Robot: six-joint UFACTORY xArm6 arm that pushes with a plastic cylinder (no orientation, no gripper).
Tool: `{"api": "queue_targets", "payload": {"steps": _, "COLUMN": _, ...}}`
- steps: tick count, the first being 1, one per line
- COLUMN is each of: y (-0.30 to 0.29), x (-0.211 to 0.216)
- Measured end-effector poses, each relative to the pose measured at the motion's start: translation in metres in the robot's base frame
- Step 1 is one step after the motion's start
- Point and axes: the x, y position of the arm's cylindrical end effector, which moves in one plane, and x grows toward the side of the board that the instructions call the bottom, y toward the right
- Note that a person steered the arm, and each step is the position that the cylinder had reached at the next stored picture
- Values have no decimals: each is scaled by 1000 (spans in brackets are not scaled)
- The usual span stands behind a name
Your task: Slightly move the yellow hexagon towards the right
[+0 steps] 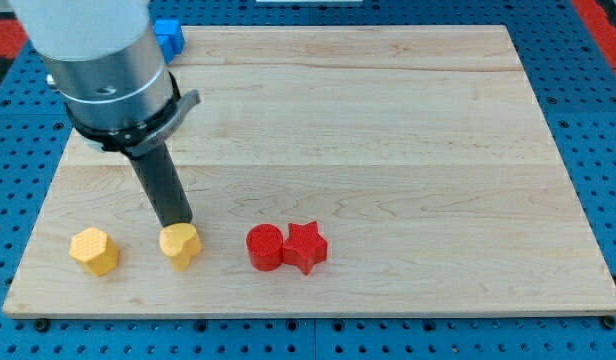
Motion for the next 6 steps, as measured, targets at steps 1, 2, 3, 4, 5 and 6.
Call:
{"api": "queue_targets", "payload": {"steps": 1, "y": -29, "x": 2}}
{"api": "queue_targets", "payload": {"steps": 2, "y": -87, "x": 1}}
{"api": "queue_targets", "payload": {"steps": 3, "y": -142, "x": 1}}
{"api": "queue_targets", "payload": {"steps": 4, "y": -136, "x": 18}}
{"api": "queue_targets", "payload": {"steps": 5, "y": -115, "x": 44}}
{"api": "queue_targets", "payload": {"steps": 6, "y": -115, "x": 46}}
